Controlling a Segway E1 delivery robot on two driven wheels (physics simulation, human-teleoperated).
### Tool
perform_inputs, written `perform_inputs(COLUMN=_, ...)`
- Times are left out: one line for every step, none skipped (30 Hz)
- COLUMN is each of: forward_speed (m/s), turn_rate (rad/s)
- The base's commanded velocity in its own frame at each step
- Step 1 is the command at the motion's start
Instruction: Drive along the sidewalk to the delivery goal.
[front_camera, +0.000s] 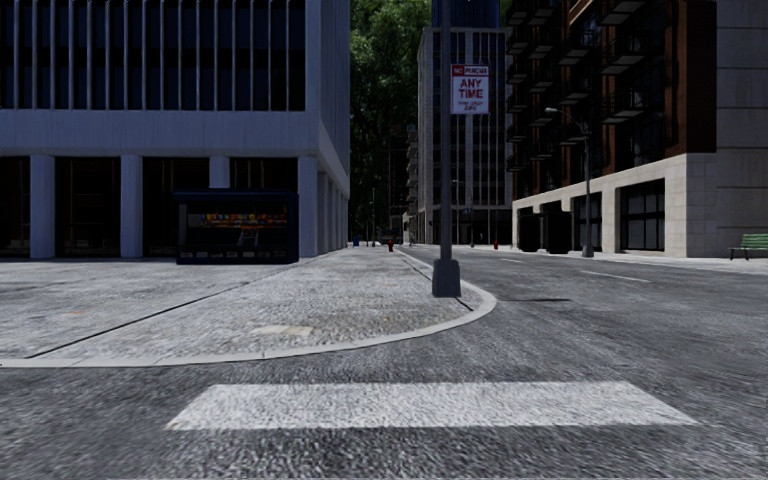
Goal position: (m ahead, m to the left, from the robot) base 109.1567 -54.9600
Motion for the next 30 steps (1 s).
perform_inputs(forward_speed=2.0, turn_rate=0.0)
perform_inputs(forward_speed=2.0, turn_rate=0.0)
perform_inputs(forward_speed=2.0, turn_rate=0.0)
perform_inputs(forward_speed=2.0, turn_rate=0.0)
perform_inputs(forward_speed=2.0, turn_rate=0.0)
perform_inputs(forward_speed=2.0, turn_rate=0.0)
perform_inputs(forward_speed=2.0, turn_rate=0.0)
perform_inputs(forward_speed=2.0, turn_rate=0.0)
perform_inputs(forward_speed=2.0, turn_rate=0.0)
perform_inputs(forward_speed=2.0, turn_rate=0.0)
perform_inputs(forward_speed=2.0, turn_rate=0.0)
perform_inputs(forward_speed=2.0, turn_rate=0.0)
perform_inputs(forward_speed=2.0, turn_rate=0.0)
perform_inputs(forward_speed=2.0, turn_rate=0.0)
perform_inputs(forward_speed=2.0, turn_rate=0.0)
perform_inputs(forward_speed=2.0, turn_rate=0.0)
perform_inputs(forward_speed=2.0, turn_rate=0.0)
perform_inputs(forward_speed=2.0, turn_rate=0.0)
perform_inputs(forward_speed=2.0, turn_rate=0.0)
perform_inputs(forward_speed=2.0, turn_rate=0.0)
perform_inputs(forward_speed=2.0, turn_rate=0.0)
perform_inputs(forward_speed=2.0, turn_rate=0.0)
perform_inputs(forward_speed=2.0, turn_rate=0.0)
perform_inputs(forward_speed=2.0, turn_rate=0.0)
perform_inputs(forward_speed=2.0, turn_rate=0.0)
perform_inputs(forward_speed=2.0, turn_rate=0.0)
perform_inputs(forward_speed=2.0, turn_rate=0.0)
perform_inputs(forward_speed=1.97, turn_rate=0.0)
perform_inputs(forward_speed=1.87, turn_rate=0.0)
perform_inputs(forward_speed=1.71, turn_rate=0.0)
